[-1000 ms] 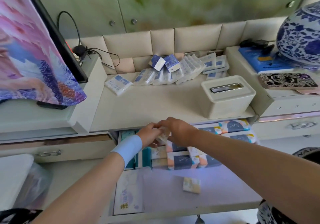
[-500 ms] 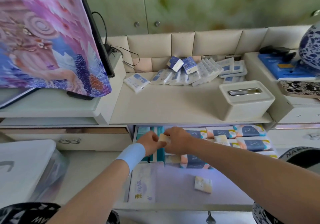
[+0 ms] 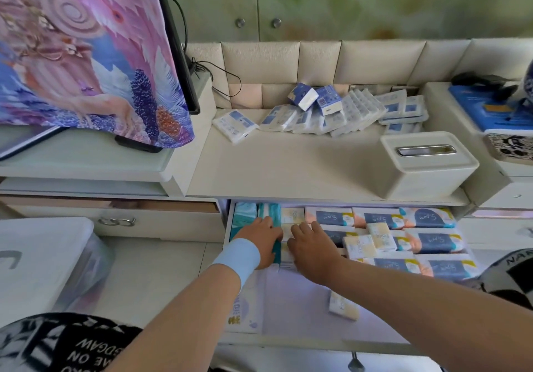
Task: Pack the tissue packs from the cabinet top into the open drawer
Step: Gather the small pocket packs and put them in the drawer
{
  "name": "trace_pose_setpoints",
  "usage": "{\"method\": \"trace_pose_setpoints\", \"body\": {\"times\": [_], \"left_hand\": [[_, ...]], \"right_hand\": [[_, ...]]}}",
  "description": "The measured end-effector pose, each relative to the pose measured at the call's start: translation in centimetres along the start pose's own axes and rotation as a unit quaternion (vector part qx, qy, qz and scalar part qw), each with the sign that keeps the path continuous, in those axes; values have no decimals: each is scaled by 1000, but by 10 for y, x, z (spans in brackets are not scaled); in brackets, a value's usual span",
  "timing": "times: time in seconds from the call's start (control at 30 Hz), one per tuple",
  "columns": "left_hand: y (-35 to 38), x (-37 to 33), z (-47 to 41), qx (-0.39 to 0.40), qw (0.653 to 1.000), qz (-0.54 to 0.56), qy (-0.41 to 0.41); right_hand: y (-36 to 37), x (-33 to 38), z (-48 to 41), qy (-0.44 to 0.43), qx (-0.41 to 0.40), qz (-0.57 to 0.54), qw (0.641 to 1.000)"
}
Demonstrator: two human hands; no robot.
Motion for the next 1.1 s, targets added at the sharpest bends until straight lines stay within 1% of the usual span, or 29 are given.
{"method": "trace_pose_setpoints", "body": {"times": [0.07, 0.13, 0.2, 0.27, 0.3, 0.4, 0.53, 0.6, 0.67, 0.73, 0.83, 0.93, 1.03, 1.1], "left_hand": [[-2, -4, -3, -2, 1000, -15, 0], [-10, -12, -7, -20, 1000, -18, 7], [-22, -23, -12, -45, 999, 20, 11], [-35, -36, -15, -60, 994, 89, 5], [-40, -45, -18, -63, 991, 116, 5], [-49, -80, -24, -63, 984, 159, 37], [-44, -132, -32, -36, 983, 148, 100], [-35, -152, -35, -7, 986, 121, 115], [-27, -165, -38, 1, 989, 83, 124], [-23, -172, -39, -9, 990, 60, 129], [-25, -170, -41, -35, 991, 46, 125], [-34, -155, -42, -40, 991, 54, 118], [-44, -118, -43, -51, 993, 69, 87], [-44, -87, -44, -63, 994, 66, 58]], "right_hand": [[0, -1, 0, -2, -11, -18, 1000], [-8, -5, 1, -26, -38, -57, 997], [-25, -21, 6, -22, -59, -107, 992], [-36, -59, 17, 52, -62, -164, 983], [-34, -80, 25, 96, -44, -189, 976], [-19, -129, 58, 184, -8, -210, 960], [15, -152, 96, 233, 60, -188, 952], [37, -153, 109, 259, 86, -217, 937], [51, -154, 117, 286, 78, -267, 917], [55, -152, 118, 273, 59, -298, 913], [62, -149, 119, 264, 67, -325, 906], [57, -150, 119, 280, 29, -363, 888], [42, -147, 109, 273, -16, -392, 879], [26, -138, 98, 246, -39, -403, 881]]}}
Point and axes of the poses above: each hand's wrist, its own z-axis away from the middle knuckle, its own y-axis out of the palm, x = y × z, the point moved 9 cm from there along -z, towards the middle knuckle, and after that the axes turned 6 degrees about -y, right-handed, at the moved point
